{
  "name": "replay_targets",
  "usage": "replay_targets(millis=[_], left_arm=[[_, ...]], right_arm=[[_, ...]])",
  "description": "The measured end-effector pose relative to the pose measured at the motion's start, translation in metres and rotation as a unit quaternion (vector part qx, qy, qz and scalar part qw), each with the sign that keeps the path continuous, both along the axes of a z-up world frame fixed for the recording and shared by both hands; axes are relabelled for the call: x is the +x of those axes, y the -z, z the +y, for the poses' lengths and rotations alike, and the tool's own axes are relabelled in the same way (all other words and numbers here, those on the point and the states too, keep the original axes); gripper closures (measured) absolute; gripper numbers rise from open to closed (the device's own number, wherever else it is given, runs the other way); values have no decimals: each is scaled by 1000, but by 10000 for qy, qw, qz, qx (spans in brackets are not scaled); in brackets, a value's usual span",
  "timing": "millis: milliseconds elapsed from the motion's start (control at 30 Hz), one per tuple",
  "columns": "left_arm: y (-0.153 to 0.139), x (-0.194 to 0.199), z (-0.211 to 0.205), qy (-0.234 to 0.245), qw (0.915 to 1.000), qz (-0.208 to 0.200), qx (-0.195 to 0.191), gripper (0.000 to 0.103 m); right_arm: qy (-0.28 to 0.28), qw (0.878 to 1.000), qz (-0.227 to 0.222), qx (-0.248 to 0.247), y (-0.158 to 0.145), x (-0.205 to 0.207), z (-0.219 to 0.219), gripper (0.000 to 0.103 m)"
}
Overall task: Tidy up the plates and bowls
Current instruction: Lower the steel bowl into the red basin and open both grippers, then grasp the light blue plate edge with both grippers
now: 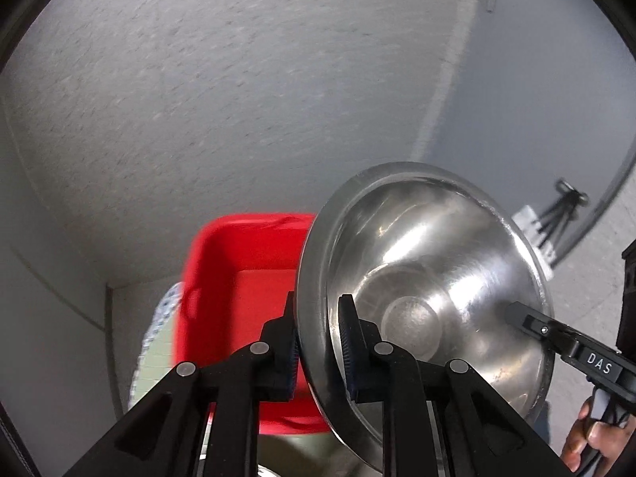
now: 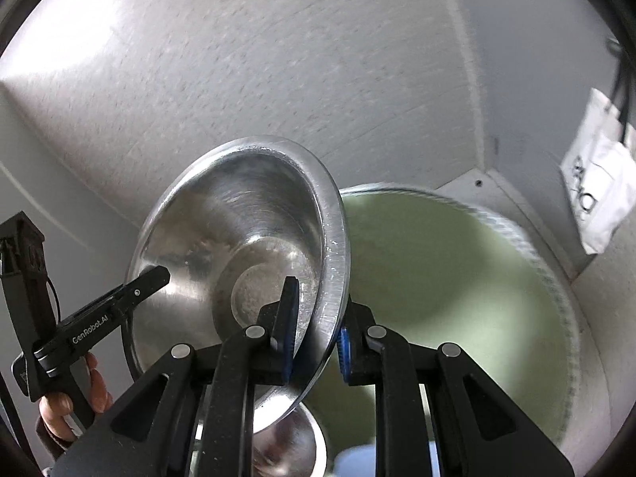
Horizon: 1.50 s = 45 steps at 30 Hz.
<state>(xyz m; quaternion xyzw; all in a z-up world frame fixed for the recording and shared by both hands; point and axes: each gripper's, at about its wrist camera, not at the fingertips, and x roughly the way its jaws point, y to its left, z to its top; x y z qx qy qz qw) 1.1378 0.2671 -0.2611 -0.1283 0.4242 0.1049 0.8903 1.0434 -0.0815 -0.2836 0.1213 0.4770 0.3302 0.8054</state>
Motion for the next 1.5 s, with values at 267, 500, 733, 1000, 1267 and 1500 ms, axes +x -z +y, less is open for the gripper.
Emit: replay_targets(millis=[267,500,733,1000,1267,1500], left_arm=[[71,11,69,-286,9975,638,-73,88],[115,31,83,-337,9959,839,-82,86],[110,45,65,-354,9966,730,-122,73],[83,6,38,-468,9959,629,-458,49],[44,-29,0,-804,9934,440,685,21],[7,-89,-82,-608,9935,-25,957,14]], right_arm=[[-318,9976,10,-615,28,9,88,86],[-427,9905,-267,-1276,45,8,114,82],[-430,9862,-553,-1503,36,0,129,58],[-275,9888,-594,-1343,32,-15,119,44],[41,9909,-798,-1084,2,-40,70,33],[368,9900,-927,-996,-18,-68,-9,29]])
